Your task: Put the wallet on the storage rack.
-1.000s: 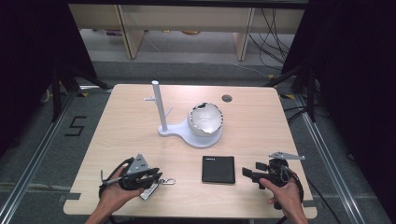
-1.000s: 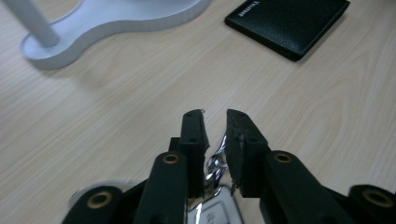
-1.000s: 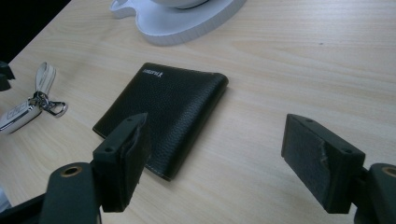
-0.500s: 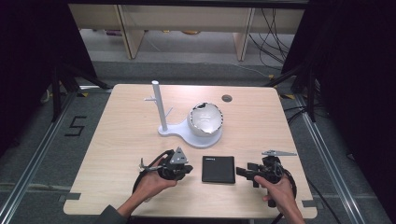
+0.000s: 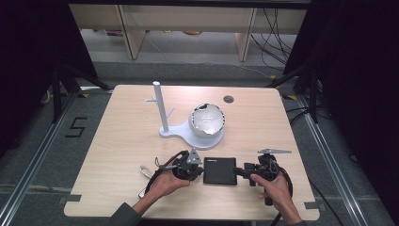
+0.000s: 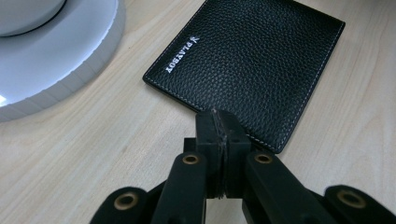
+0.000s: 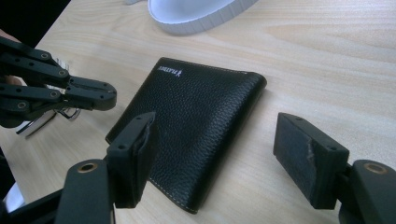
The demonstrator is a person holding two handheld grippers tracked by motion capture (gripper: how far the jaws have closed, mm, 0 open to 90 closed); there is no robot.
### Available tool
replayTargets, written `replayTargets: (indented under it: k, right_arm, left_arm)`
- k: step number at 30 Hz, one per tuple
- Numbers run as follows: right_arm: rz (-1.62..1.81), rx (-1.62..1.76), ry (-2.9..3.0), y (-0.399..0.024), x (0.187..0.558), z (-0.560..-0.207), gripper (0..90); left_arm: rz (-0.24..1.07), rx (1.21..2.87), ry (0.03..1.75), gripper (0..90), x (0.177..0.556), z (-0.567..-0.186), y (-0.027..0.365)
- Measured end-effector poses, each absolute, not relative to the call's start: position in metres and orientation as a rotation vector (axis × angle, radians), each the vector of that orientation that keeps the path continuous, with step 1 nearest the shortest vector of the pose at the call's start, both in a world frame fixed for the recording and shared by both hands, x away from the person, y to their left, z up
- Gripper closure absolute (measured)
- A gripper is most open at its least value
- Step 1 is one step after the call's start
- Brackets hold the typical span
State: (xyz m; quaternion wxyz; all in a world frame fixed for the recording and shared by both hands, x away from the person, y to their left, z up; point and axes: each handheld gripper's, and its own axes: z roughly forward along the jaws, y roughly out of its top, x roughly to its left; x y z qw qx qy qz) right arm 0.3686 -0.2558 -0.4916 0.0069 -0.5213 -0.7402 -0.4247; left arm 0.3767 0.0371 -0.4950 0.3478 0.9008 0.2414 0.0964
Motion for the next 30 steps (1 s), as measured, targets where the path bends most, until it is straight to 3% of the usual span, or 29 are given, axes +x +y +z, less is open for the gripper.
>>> replayTargets:
  k: [14,30]
  right_arm:
    - [-1.235,-1.629,-2.322,-0.244,0.379,-0.499,41.6]
    - [-1.221,-1.660,-2.228,-0.238,0.401,-0.505,49.9]
  left_arm:
    - [0.249,2.414,0.565,87.7,0.378,-0.500,0.030]
    - [0.222,2.378,0.570,88.7,0.370,-0.504,0.023]
